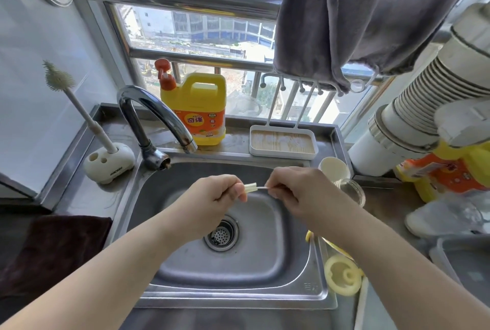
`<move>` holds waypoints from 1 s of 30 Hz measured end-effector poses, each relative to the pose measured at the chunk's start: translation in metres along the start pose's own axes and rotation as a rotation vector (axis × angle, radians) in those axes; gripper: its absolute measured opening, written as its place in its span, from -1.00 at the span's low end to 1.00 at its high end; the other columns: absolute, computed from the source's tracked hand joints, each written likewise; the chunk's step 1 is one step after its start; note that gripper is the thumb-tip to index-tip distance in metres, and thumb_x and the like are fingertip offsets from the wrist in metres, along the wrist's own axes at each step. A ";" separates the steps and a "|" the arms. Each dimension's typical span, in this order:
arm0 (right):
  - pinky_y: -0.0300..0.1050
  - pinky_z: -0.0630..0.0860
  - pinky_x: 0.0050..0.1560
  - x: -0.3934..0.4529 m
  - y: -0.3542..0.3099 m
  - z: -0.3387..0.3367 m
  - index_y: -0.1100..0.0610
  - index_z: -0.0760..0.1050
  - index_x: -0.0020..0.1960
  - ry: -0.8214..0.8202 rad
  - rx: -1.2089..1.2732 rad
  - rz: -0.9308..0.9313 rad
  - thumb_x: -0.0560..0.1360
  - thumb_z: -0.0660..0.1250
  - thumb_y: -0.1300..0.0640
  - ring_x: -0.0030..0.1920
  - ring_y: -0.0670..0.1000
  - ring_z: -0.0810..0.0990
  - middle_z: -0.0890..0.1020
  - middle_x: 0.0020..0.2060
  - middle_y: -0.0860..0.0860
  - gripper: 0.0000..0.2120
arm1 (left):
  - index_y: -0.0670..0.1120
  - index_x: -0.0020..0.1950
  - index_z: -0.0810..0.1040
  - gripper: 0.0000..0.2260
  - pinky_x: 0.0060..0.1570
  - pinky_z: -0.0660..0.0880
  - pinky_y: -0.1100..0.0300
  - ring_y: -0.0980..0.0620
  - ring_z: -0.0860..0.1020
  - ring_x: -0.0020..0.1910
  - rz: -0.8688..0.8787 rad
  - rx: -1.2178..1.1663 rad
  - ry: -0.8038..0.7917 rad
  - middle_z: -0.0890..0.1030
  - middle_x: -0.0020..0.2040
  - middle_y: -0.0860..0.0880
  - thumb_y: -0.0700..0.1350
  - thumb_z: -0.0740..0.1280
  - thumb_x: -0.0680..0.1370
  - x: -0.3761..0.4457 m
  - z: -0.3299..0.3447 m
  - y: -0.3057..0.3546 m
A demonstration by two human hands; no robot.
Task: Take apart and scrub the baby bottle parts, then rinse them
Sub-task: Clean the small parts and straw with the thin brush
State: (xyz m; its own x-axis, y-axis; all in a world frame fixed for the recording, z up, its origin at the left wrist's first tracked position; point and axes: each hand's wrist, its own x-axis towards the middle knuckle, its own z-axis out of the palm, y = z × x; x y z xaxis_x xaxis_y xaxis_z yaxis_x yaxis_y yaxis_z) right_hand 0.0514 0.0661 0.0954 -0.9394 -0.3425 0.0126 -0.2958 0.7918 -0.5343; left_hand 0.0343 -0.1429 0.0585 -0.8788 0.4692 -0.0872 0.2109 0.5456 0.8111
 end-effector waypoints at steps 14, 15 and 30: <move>-0.31 0.38 -0.32 0.003 -0.011 0.009 0.04 0.59 -0.25 0.089 -0.307 -0.024 0.39 0.37 0.14 -0.29 -0.03 0.58 0.61 -0.36 -0.07 -0.94 | 0.12 -0.24 0.50 -0.76 -0.38 0.27 0.28 0.14 0.32 -0.43 0.017 -0.036 0.004 0.48 -0.36 -0.13 -0.07 0.20 0.61 0.000 0.005 -0.001; -0.31 0.31 -0.35 0.003 -0.013 0.010 0.05 0.59 -0.26 0.084 -0.258 -0.022 0.39 0.39 0.15 -0.35 -0.10 0.55 0.58 -0.40 -0.09 -0.94 | 0.11 -0.21 0.51 -0.78 -0.36 0.27 0.25 0.13 0.33 -0.41 0.022 -0.039 -0.005 0.48 -0.36 -0.13 -0.08 0.21 0.61 -0.001 0.007 0.000; -0.23 0.45 -0.15 -0.006 0.003 -0.005 0.05 0.65 -0.13 -0.037 0.055 0.058 0.47 0.39 0.18 -0.22 -0.19 0.52 0.57 -0.31 -0.20 -0.92 | 0.11 -0.15 0.50 -0.82 -0.22 0.34 0.39 0.20 0.46 -0.23 0.020 0.006 -0.013 0.52 -0.25 0.13 -0.13 0.24 0.59 -0.001 0.009 0.012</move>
State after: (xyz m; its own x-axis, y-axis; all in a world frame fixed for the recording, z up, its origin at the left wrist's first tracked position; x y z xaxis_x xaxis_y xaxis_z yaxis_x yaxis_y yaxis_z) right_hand 0.0555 0.0733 0.0981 -0.9474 -0.3160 -0.0505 -0.2302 0.7825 -0.5785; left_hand 0.0413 -0.1311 0.0629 -0.8685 0.4894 -0.0782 0.2313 0.5398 0.8094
